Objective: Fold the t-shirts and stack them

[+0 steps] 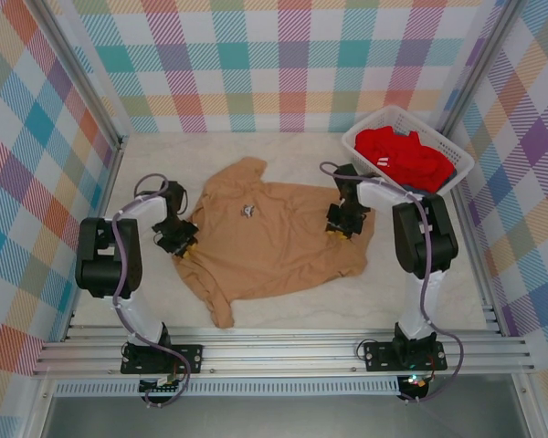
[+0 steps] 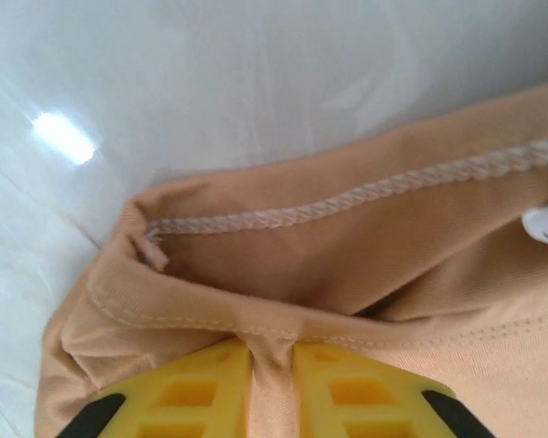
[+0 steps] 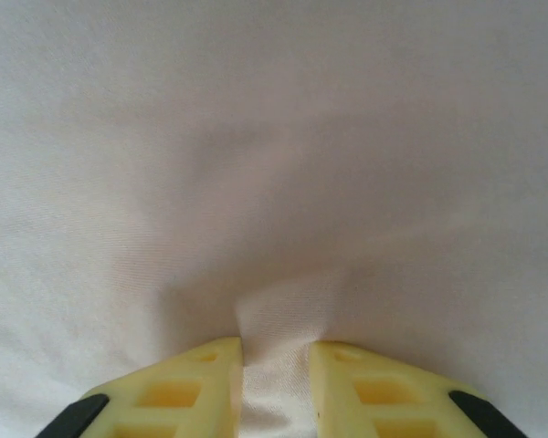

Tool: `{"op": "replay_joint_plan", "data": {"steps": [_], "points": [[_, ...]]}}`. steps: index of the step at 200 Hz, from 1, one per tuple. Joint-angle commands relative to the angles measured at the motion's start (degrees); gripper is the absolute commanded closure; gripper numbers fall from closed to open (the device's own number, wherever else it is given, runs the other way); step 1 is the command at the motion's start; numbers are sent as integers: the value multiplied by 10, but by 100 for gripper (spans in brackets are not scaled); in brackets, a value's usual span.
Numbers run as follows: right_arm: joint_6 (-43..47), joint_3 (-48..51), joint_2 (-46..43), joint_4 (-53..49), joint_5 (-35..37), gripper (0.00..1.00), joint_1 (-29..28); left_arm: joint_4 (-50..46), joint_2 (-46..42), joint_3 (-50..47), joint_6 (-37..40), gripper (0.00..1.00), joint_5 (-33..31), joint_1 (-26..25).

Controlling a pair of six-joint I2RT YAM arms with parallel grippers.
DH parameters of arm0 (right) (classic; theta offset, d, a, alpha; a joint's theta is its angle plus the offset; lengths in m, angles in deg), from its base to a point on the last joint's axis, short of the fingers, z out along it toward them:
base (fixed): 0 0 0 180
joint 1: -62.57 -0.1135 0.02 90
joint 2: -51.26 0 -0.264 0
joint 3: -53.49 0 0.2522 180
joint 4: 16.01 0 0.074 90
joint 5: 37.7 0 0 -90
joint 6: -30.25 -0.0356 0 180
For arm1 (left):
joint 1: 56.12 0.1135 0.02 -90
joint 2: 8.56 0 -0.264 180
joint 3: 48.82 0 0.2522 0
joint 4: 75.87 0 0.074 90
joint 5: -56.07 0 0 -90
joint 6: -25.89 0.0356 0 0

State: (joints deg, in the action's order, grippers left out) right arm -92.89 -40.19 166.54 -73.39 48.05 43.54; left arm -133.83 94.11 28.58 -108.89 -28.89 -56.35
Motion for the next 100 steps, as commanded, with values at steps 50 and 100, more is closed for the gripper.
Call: {"op": "replay_joint_plan", "data": {"steps": [50,100], "points": [[-1,-50,48,-14,-37,86,-30,-95,48,201,27,87,-111,68],[-13,71,-12,20,-65,89,-121,-25,32,288,-14,57,-63,31]]}}
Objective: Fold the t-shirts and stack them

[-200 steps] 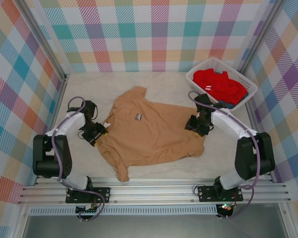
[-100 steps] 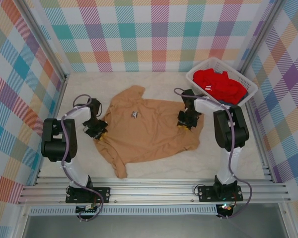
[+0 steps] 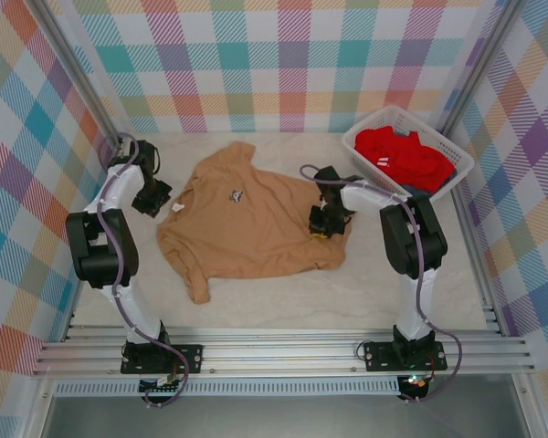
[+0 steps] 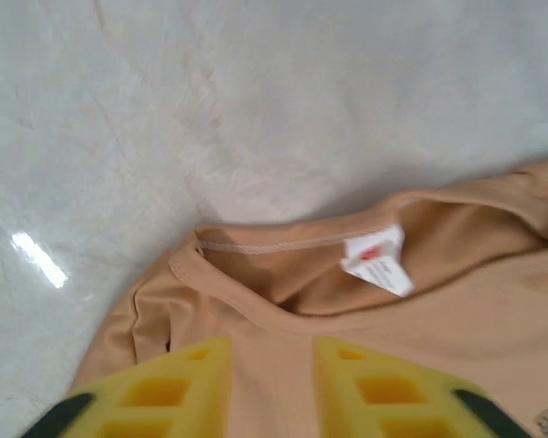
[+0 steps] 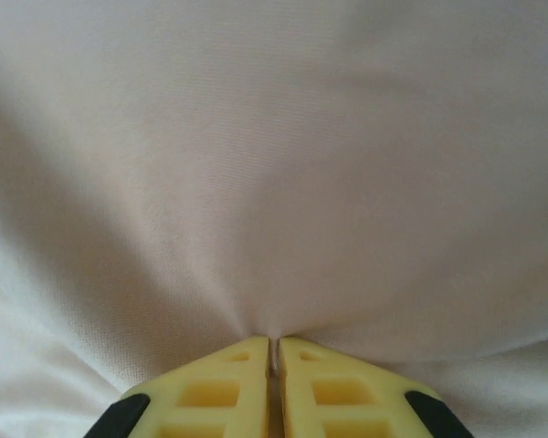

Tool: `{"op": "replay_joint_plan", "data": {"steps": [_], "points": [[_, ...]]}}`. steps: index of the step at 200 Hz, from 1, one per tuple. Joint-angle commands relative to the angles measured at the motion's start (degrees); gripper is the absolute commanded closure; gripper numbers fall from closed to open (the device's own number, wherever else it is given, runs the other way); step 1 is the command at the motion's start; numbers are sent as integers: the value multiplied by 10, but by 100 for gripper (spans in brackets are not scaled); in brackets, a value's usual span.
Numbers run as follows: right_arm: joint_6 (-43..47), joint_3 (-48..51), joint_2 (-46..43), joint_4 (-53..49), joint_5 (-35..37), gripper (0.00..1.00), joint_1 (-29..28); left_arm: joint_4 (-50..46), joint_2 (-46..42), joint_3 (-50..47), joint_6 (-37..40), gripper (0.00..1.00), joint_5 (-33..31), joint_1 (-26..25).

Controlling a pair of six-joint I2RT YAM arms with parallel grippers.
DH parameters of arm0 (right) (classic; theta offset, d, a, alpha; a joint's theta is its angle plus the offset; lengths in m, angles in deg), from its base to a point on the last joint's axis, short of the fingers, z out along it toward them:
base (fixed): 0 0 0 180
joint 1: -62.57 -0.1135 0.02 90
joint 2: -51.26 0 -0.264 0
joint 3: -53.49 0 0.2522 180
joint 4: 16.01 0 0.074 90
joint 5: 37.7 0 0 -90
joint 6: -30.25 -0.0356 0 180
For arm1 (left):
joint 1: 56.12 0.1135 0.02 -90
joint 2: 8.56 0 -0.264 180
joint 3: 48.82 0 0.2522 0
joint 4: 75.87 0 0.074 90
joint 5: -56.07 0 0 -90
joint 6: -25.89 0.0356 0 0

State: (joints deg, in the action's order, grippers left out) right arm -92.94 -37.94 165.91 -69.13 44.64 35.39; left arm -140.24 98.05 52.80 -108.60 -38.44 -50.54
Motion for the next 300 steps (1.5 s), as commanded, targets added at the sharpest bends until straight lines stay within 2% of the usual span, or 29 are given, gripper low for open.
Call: {"op": "replay_joint_plan", "data": {"steps": [1,14,45,56,68,81,92,99,112,119,145,155,171,181,206,229,253,300], "points": [[-12,50,-7,-22,-32,89,-40,42,-3,49,-17,56,36,-28],[-13,69,-40,-11,-35,89,-41,55,62,116,-4,51,72,-52],[1,63,-121,-29,12,87,-23,21,232,329,55,44,64,-113],[-7,58,-139,-33,27,82,2,5,289,396,68,42,63,-125],[-13,52,-148,-27,41,72,31,-27,345,461,76,43,58,-131],[-33,30,-138,-43,65,64,60,-66,388,503,79,52,52,-134],[-50,13,-124,-53,87,62,80,-84,398,503,78,70,54,-135],[-62,6,-118,-56,112,61,88,-94,395,497,82,84,57,-134],[-80,7,-105,-44,148,58,100,-103,375,476,86,97,51,-136],[-89,9,-97,-32,156,57,106,-111,359,464,82,100,38,-136],[-91,-13,-48,-26,183,55,119,-124,307,436,54,100,13,-127],[-87,-24,-29,-28,186,54,124,-104,287,429,49,94,4,-125],[-74,-35,-10,-23,192,51,131,-64,282,446,46,64,2,-121],[-61,-40,0,-20,192,50,135,-43,300,476,47,56,17,-118],[-37,-55,23,-24,186,50,148,10,372,549,38,53,46,-116],[-13,-75,47,-39,175,55,150,101,407,550,50,51,42,-124],[-3,-86,59,-48,164,57,150,191,439,561,88,48,67,-142],[-8,-98,68,-59,134,54,150,193,484,593,123,42,46,-179]]}}
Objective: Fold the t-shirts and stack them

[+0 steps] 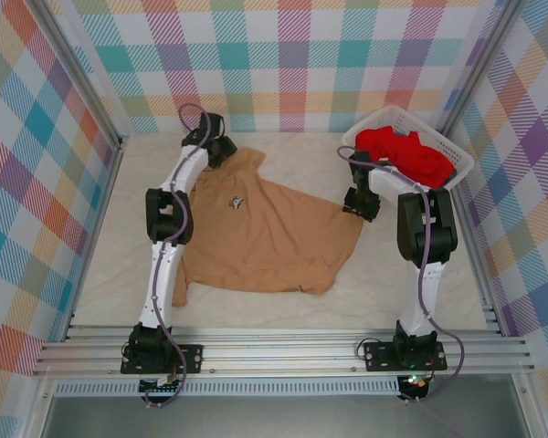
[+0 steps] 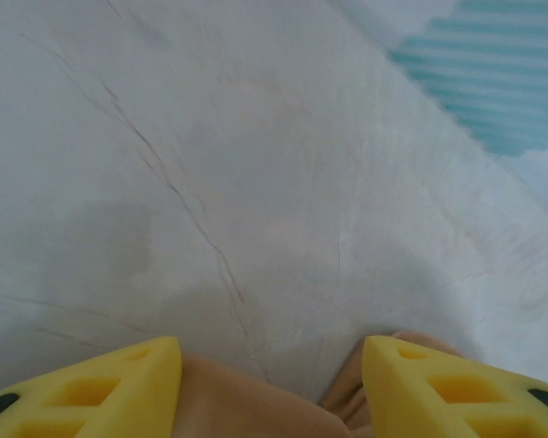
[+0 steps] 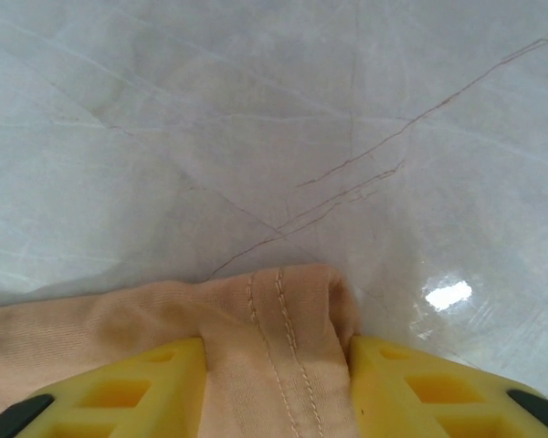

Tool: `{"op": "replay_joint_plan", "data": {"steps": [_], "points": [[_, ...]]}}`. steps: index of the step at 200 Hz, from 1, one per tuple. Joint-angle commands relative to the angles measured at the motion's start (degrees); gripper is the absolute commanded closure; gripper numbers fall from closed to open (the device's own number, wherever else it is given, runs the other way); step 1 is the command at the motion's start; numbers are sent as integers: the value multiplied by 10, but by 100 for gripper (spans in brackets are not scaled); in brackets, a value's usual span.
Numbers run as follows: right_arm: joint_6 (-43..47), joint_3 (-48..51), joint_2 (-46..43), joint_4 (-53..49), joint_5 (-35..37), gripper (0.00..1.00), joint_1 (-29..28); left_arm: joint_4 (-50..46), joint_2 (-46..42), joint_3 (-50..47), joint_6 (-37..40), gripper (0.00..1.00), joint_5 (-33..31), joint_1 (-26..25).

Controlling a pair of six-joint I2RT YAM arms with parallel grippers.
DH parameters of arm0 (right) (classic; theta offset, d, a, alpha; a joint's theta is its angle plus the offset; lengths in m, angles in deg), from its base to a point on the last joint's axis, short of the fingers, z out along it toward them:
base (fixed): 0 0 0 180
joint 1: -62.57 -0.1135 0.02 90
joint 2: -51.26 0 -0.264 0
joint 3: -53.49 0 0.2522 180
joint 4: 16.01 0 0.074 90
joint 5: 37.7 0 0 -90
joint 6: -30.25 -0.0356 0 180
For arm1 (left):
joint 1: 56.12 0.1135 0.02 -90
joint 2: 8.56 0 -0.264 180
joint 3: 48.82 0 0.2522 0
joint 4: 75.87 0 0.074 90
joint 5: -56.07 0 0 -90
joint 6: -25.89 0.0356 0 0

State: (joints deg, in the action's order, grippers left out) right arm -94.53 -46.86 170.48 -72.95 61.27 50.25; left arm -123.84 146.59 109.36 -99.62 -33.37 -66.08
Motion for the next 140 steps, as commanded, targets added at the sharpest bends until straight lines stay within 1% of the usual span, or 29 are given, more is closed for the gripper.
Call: {"op": "replay_joint_plan", "data": {"steps": [1,21,32,37,46,54,62,70,79,90,98,117,140], "points": [[7,-9,23,-21,-33,54,1,28,-1,27,34,42,-6,-24],[-1,-10,23,-31,-38,53,1,1,6,27,38,44,-21,-33],[-3,-6,23,-28,-45,54,1,-25,11,27,40,49,-33,-37],[-3,-6,25,-27,-47,54,1,-33,14,27,42,55,-31,-37],[-2,-8,30,-30,-49,57,1,-51,17,27,42,73,-33,-37],[-3,-10,35,-35,-48,60,1,-64,17,27,44,85,-36,-37],[-3,-11,39,-38,-48,62,1,-72,16,27,44,94,-40,-38],[-3,-10,40,-35,-49,66,1,-78,11,27,43,100,-41,-38],[-3,-6,37,-30,-52,76,1,-81,2,27,43,100,-46,-38],[-2,-3,29,-19,-52,93,0,-80,-12,26,42,100,-50,-38],[0,-3,16,-12,-49,100,-1,-77,-27,27,39,100,-54,-37],[11,-29,-20,-3,-39,100,-7,-59,-72,27,21,100,-67,-31],[30,-110,-47,7,-52,100,-8,-15,-122,36,-36,100,-54,-3]]}}
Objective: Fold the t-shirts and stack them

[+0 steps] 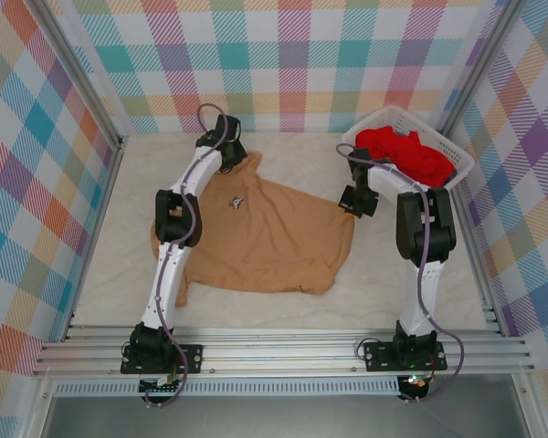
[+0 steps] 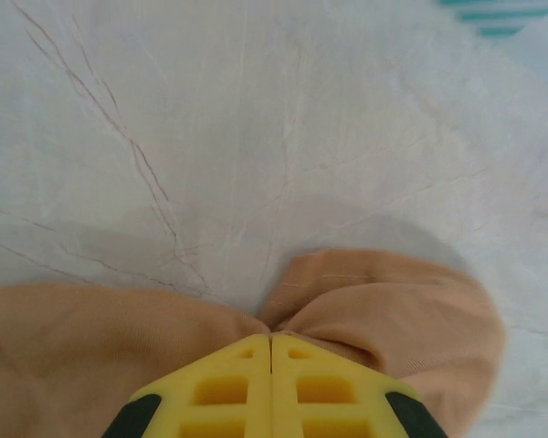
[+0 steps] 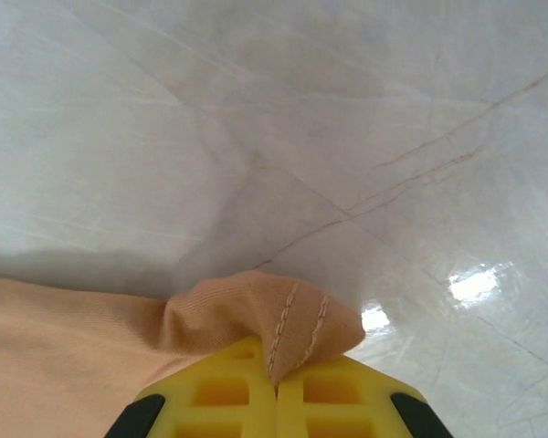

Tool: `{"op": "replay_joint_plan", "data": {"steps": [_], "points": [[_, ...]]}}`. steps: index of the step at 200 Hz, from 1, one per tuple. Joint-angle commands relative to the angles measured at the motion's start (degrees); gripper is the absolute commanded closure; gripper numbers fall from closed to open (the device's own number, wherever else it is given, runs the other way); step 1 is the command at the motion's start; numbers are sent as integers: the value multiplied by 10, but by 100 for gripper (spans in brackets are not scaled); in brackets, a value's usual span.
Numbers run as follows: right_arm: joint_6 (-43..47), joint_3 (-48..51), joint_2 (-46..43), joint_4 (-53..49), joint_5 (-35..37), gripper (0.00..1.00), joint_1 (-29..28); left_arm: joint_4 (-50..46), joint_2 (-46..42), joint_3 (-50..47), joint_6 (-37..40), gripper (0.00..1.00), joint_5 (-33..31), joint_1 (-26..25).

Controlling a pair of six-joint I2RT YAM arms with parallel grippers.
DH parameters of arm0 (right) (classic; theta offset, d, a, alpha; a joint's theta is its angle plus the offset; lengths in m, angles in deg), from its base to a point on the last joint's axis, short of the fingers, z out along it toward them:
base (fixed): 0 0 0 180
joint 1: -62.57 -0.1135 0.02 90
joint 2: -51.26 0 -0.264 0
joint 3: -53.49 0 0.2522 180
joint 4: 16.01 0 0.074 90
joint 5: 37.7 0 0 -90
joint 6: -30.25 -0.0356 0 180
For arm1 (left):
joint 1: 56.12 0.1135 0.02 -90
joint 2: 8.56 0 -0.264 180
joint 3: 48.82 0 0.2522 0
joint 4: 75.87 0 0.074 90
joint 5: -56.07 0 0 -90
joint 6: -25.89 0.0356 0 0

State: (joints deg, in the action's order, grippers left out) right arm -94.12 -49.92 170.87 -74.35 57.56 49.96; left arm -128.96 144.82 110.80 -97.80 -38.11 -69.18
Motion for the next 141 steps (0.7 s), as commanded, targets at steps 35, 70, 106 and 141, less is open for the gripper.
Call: {"op": "replay_joint_plan", "data": {"steps": [35,70,106,141], "points": [[44,-255,-50,50,-57,100,1,145,-129,120,-175,100,96,95],[32,-462,-30,67,-108,100,16,286,-187,175,-283,100,132,155],[30,-561,-39,92,-153,100,24,346,-284,174,-287,100,169,189],[45,-436,-101,81,-206,100,24,35,-407,114,-107,100,196,138]]}}
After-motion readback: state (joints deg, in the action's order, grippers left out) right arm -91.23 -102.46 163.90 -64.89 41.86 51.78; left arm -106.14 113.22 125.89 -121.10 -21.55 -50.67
